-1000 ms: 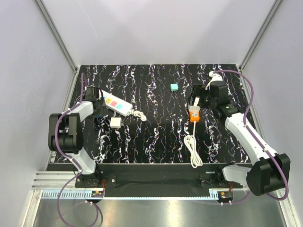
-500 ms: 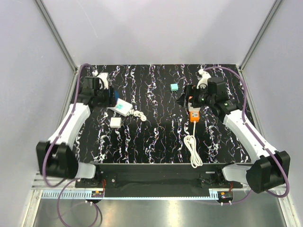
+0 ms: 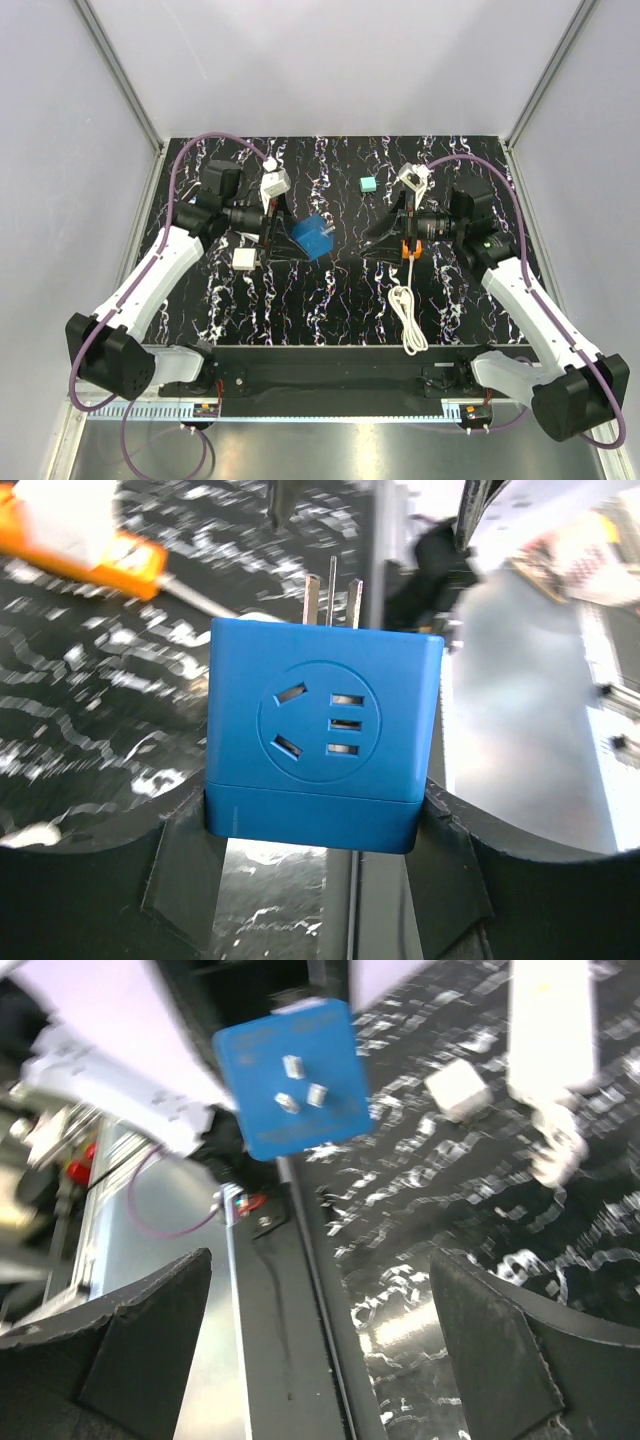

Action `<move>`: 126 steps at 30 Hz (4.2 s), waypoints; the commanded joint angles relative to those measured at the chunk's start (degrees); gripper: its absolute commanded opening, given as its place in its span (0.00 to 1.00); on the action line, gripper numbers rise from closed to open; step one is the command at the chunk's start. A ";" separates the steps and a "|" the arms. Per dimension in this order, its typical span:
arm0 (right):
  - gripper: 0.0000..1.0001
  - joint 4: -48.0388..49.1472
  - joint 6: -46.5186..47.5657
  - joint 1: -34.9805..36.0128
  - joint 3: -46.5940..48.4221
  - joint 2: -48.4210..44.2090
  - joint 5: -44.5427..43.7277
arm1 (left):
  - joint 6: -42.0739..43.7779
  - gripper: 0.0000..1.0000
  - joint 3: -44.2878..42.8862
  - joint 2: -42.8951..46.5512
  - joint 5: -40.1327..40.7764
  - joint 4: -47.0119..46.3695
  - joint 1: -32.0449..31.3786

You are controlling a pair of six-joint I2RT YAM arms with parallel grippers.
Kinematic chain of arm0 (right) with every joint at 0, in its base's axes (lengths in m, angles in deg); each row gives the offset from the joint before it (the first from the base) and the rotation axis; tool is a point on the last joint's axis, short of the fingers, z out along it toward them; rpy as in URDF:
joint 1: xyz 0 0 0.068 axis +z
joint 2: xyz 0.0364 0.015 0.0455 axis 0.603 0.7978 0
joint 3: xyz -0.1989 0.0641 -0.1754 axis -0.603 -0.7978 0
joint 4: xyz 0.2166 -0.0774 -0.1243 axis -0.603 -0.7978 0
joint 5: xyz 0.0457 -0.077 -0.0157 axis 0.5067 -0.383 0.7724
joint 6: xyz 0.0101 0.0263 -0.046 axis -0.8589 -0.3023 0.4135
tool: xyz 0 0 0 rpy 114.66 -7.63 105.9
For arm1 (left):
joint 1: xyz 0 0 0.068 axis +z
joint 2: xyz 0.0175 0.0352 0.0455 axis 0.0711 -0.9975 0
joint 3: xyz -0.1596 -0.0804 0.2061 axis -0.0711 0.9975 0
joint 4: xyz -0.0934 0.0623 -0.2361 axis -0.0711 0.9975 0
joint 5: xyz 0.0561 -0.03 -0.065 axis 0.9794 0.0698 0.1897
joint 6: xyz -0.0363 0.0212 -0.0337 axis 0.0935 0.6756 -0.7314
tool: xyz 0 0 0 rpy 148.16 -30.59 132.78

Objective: Insert the plug

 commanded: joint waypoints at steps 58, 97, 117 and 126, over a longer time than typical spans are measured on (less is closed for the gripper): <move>0.00 57.75 -34.82 14.31 -13.51 7.99 -24.87 | -40.22 0.73 8.22 7.25 8.00 -44.15 -3.77; 1.00 17.95 -20.50 14.22 -8.42 -8.89 -35.59 | 4.41 0.00 -26.47 -9.26 51.13 25.70 11.52; 1.00 10.29 -15.84 14.22 -6.22 -1.42 -28.04 | 16.55 0.00 -51.89 -45.57 62.33 42.50 19.08; 1.00 10.11 -14.87 14.22 -4.91 1.04 -26.63 | 17.17 0.00 -57.52 -52.60 60.39 43.30 19.87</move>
